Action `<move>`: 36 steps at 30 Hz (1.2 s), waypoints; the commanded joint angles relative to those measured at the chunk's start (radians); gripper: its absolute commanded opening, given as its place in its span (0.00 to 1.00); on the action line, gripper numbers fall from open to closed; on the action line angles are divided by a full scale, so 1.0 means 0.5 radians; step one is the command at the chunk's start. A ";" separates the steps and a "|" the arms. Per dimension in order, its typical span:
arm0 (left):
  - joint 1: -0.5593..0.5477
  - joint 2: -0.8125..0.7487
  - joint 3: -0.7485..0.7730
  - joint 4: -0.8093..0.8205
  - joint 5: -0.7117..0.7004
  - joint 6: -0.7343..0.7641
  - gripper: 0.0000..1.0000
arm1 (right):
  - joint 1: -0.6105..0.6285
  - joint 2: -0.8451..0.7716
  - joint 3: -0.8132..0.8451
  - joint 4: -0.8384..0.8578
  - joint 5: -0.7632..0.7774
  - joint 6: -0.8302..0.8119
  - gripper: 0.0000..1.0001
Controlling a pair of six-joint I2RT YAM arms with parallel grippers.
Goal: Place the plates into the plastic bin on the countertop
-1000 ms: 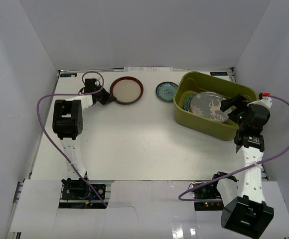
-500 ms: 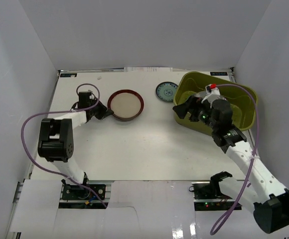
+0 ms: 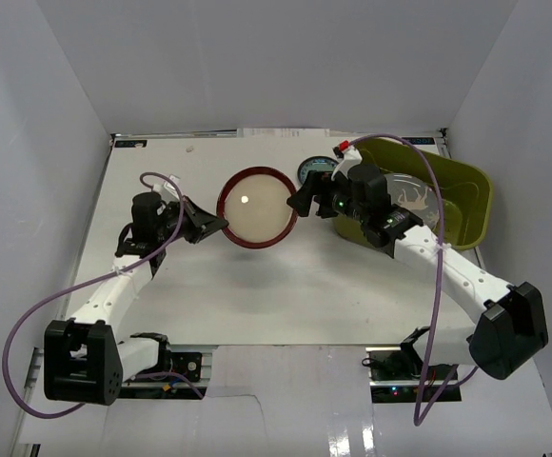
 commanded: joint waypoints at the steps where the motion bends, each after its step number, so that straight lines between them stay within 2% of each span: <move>1: -0.044 -0.116 0.043 0.145 0.299 -0.014 0.00 | 0.002 0.064 0.124 0.030 -0.085 -0.043 0.96; 2: -0.053 -0.125 0.053 0.145 0.318 -0.010 0.00 | 0.002 0.095 0.118 0.103 -0.095 -0.016 0.99; 5: -0.063 -0.150 0.089 0.145 0.367 -0.007 0.00 | 0.002 0.120 0.075 0.174 -0.131 0.064 0.74; 6: -0.066 -0.147 0.108 0.142 0.391 -0.007 0.00 | -0.001 0.126 0.072 0.202 -0.144 0.074 0.57; 7: -0.066 -0.147 0.117 0.142 0.397 -0.010 0.01 | -0.002 0.129 0.072 0.205 -0.147 0.083 0.44; 8: -0.066 -0.147 0.126 0.145 0.401 -0.004 0.08 | -0.002 0.129 0.075 0.205 -0.138 0.089 0.33; 9: -0.066 -0.144 0.132 0.145 0.398 -0.004 0.12 | -0.008 0.126 0.075 0.205 -0.126 0.104 0.14; 10: -0.066 -0.141 0.148 0.145 0.385 -0.001 0.16 | -0.008 0.111 0.075 0.208 -0.092 0.110 0.08; 11: -0.066 -0.132 0.157 0.151 0.376 -0.001 0.27 | -0.023 0.102 0.075 0.208 -0.073 0.114 0.08; 14: -0.066 -0.074 0.194 0.163 0.358 -0.004 0.46 | -0.078 0.056 0.075 0.220 -0.079 0.156 0.08; 15: -0.069 -0.061 0.203 0.184 0.358 -0.020 0.55 | -0.151 0.040 0.078 0.220 -0.104 0.187 0.08; 17: -0.075 -0.037 0.215 0.203 0.333 -0.026 0.63 | -0.259 -0.036 0.072 0.248 -0.165 0.230 0.08; 19: -0.078 -0.040 0.212 0.203 0.284 -0.014 0.72 | -0.525 -0.149 0.029 0.318 -0.321 0.340 0.08; 20: -0.087 -0.037 0.203 0.206 0.232 -0.007 0.73 | -0.733 -0.187 0.008 0.343 -0.370 0.377 0.08; 22: -0.109 -0.015 0.191 0.236 0.153 -0.017 0.75 | -0.939 -0.285 -0.026 0.364 -0.484 0.445 0.08; 23: -0.127 0.030 0.185 0.267 0.125 -0.029 0.75 | -1.138 -0.309 -0.042 0.367 -0.524 0.460 0.08; 26: -0.237 0.159 0.212 0.368 -0.004 -0.075 0.75 | -1.488 -0.368 -0.124 0.364 -0.622 0.494 0.08; 28: -0.326 0.352 0.276 0.375 -0.075 -0.063 0.75 | -1.681 -0.383 -0.231 0.364 -0.626 0.485 0.08; 32: -0.428 0.730 0.482 0.402 -0.283 -0.090 0.74 | -1.894 -0.371 -0.452 0.453 -0.592 0.482 0.08; 36: -0.477 1.153 0.852 0.421 -0.366 -0.130 0.74 | -1.980 -0.273 -0.526 0.524 -0.540 0.476 0.08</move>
